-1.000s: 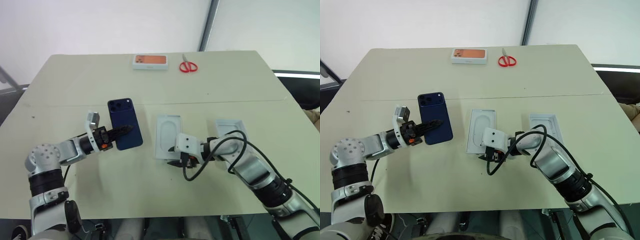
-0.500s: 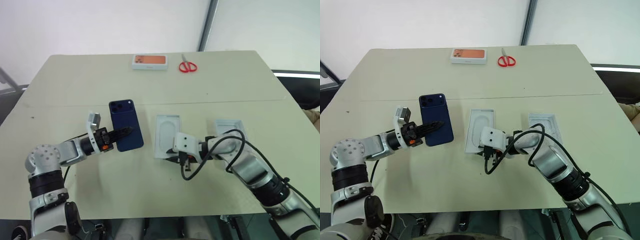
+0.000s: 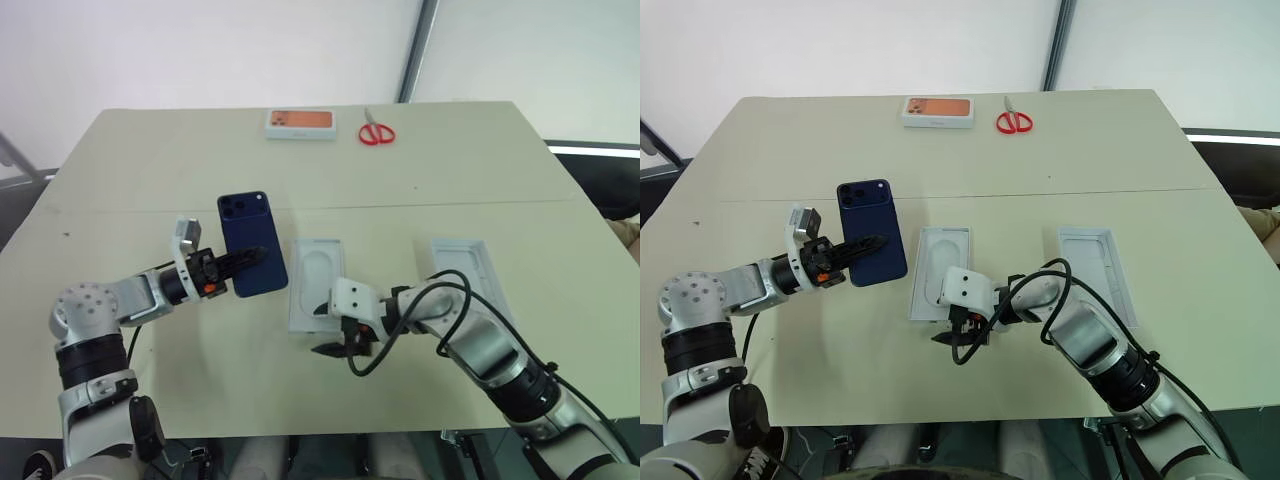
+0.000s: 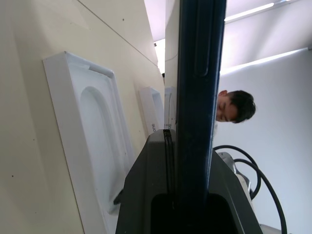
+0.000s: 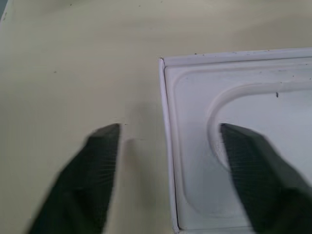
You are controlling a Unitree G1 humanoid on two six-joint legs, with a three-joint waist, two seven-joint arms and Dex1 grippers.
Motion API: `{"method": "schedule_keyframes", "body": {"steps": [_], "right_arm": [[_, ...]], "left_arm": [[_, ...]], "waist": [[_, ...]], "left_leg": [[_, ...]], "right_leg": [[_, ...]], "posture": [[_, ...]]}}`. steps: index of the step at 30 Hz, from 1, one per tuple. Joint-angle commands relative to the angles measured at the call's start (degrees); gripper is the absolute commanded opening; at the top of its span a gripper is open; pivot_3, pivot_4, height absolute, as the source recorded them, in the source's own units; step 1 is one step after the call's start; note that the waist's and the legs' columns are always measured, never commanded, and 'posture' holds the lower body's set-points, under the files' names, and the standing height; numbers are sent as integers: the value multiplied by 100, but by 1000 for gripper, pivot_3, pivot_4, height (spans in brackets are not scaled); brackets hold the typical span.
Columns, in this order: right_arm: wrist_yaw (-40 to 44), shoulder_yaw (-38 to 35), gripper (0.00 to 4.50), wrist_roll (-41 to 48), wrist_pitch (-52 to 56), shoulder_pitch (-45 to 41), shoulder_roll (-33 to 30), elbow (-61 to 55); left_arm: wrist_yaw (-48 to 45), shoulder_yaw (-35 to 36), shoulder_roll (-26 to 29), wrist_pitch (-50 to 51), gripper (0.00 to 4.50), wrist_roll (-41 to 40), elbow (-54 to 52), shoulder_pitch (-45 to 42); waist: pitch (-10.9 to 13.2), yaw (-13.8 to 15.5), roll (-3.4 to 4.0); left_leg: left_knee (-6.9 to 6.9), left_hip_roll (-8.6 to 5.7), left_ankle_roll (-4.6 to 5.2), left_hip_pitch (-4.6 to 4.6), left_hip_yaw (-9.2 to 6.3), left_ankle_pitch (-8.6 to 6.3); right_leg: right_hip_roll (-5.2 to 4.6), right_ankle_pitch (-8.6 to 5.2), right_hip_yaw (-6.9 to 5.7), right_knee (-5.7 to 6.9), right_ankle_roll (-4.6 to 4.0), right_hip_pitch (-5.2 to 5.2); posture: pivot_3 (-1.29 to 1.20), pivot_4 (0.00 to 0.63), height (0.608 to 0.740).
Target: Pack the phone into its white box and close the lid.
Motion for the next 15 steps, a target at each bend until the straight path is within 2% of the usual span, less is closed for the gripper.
{"method": "schedule_keyframes", "body": {"steps": [1,5,10,15], "right_arm": [[108,-146,4077,156,-60,-23,-122,-255],[128,-512,4077,450,77,-94,-203,-345],[194,-1485,4077,1235,484,-118,-351,-429],[378,-2177,4077,1397,309,370,-1108,-141]], "left_arm": [[-67,-38,2,17,0,-203,-155,-72],[-42,-67,-42,107,0,-252,-114,-97],[18,-229,-169,266,0,-205,-52,-179],[-58,-685,-309,425,0,-37,147,-265]], "waist": [[0,5,0],[1,4,-1],[2,18,-3],[3,51,-5]], "left_leg": [[0,0,0,0,0,0],[0,-1,0,0,0,0],[1,-1,0,-1,0,0],[2,-5,2,-1,0,-1]], "right_leg": [[-1,0,0,0,0,0],[-2,0,0,0,0,2],[-2,0,0,0,0,2],[-6,0,-2,-2,0,7]], "posture": [[0,150,740],[0,150,740],[0,150,740],[0,150,740]]}}
